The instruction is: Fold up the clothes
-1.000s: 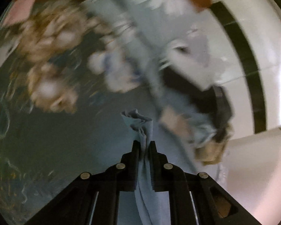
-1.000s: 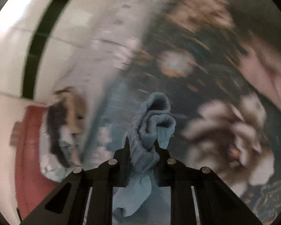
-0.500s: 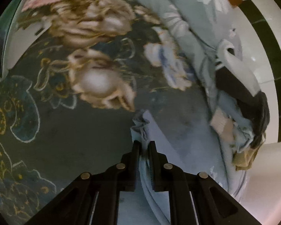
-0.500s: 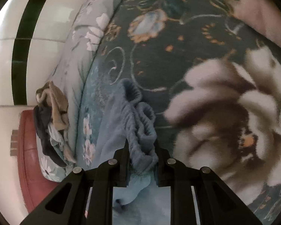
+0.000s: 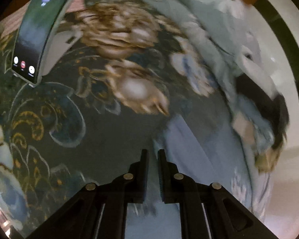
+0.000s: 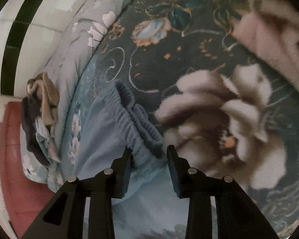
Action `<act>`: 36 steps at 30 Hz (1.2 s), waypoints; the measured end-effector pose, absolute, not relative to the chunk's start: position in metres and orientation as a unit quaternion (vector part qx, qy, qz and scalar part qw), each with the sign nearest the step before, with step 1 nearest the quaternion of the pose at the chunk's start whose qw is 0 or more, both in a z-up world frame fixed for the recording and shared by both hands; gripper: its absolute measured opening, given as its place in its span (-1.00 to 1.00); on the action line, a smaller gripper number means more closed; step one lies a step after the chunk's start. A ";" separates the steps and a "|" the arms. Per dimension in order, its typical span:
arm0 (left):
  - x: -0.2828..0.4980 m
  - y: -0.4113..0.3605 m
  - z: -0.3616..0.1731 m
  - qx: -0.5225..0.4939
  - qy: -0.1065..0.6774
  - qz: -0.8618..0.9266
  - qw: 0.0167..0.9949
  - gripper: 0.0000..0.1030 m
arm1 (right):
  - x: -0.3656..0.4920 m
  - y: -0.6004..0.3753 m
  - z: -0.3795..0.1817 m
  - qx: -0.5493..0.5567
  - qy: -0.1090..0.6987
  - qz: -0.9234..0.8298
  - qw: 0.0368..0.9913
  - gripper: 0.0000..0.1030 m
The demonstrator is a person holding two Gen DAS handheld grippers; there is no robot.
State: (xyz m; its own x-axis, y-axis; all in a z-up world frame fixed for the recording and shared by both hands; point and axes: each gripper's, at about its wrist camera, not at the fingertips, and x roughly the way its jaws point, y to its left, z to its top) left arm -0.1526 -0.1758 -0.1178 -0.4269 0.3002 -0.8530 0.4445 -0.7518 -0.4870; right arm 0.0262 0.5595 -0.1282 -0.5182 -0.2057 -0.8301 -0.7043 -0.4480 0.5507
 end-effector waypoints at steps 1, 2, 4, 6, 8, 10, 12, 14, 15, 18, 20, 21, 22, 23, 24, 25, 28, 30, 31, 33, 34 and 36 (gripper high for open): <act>-0.149 -0.159 -0.115 0.546 0.330 -0.770 0.024 -0.72 | 0.028 0.557 -0.123 -0.458 0.486 0.723 0.177 -0.19; -0.145 -0.142 -0.114 0.557 0.314 -0.769 0.000 -0.71 | 0.029 0.556 -0.118 -0.455 0.478 0.728 0.184 -0.12; -0.137 -0.104 -0.113 0.573 0.295 -0.763 -0.053 -0.55 | 0.031 0.555 -0.113 -0.450 0.467 0.735 0.198 -0.09; -0.125 -0.055 -0.116 0.592 0.279 -0.747 -0.115 -0.47 | 0.031 0.557 -0.116 -0.451 0.472 0.729 0.207 -0.09; -0.114 -0.006 -0.125 0.619 0.262 -0.719 -0.178 -0.34 | 0.032 0.555 -0.112 -0.450 0.459 0.735 0.216 -0.09; -0.101 0.043 -0.136 0.646 0.227 -0.694 -0.224 -0.30 | 0.033 0.551 -0.105 -0.448 0.437 0.746 0.228 -0.09; -0.091 0.084 -0.143 0.663 0.193 -0.676 -0.257 -0.30 | 0.040 0.557 -0.103 -0.441 0.424 0.750 0.252 -0.07; -0.083 0.120 -0.149 0.671 0.171 -0.660 -0.290 -0.30 | 0.049 0.567 -0.104 -0.434 0.439 0.745 0.254 -0.07; -0.081 0.134 -0.150 0.674 0.167 -0.653 -0.304 -0.28 | 0.054 0.570 -0.104 -0.428 0.451 0.744 0.244 -0.07; -0.079 0.164 -0.156 0.679 0.168 -0.639 -0.320 -0.15 | 0.060 0.566 -0.103 -0.431 0.448 0.751 0.224 -0.07; -0.079 0.178 -0.158 0.682 0.174 -0.633 -0.323 -0.14 | 0.058 0.557 -0.107 -0.439 0.448 0.753 0.198 -0.07; -0.079 0.182 -0.158 0.682 0.177 -0.631 -0.325 -0.14 | 0.056 0.551 -0.111 -0.443 0.454 0.753 0.176 -0.07; -0.080 0.186 -0.157 0.681 0.178 -0.631 -0.327 -0.14 | 0.052 0.543 -0.115 -0.448 0.458 0.753 0.150 -0.07; -0.082 0.190 -0.155 0.679 0.174 -0.633 -0.327 -0.14 | 0.046 0.535 -0.119 -0.454 0.458 0.754 0.126 -0.07; -0.085 0.193 -0.155 0.679 0.168 -0.637 -0.325 -0.14 | 0.042 0.529 -0.120 -0.459 0.455 0.756 0.110 -0.07; -0.088 0.195 -0.154 0.676 0.165 -0.641 -0.324 -0.14 | 0.036 0.523 -0.122 -0.463 0.451 0.757 0.093 -0.07; -0.101 0.198 -0.144 0.663 0.169 -0.655 -0.321 -0.14 | 0.018 0.508 -0.127 -0.476 0.439 0.760 0.050 -0.07; -0.111 0.198 -0.139 0.652 0.180 -0.665 -0.315 -0.14 | 0.007 0.509 -0.131 -0.479 0.433 0.762 0.044 -0.07; -0.117 0.198 -0.136 0.647 0.186 -0.671 -0.312 -0.13 | 0.002 0.511 -0.133 -0.480 0.433 0.761 0.044 -0.07; -0.130 0.197 -0.132 0.639 0.196 -0.678 -0.306 -0.13 | -0.009 0.519 -0.141 -0.484 0.444 0.753 0.046 -0.07; -0.135 0.198 -0.131 0.637 0.197 -0.681 -0.303 -0.10 | -0.014 0.522 -0.145 -0.486 0.447 0.750 0.046 -0.07; -0.142 0.202 -0.134 0.642 0.200 -0.678 -0.296 -0.05 | -0.022 0.524 -0.151 -0.491 0.446 0.747 0.045 -0.07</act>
State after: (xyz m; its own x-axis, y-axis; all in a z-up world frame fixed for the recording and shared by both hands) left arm -0.1418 0.2020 -0.1338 0.0010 0.6593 -0.7519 -0.1442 -0.7439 -0.6525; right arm -0.0222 0.5238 -0.1511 -0.5140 -0.3710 -0.7734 -0.5049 -0.5981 0.6224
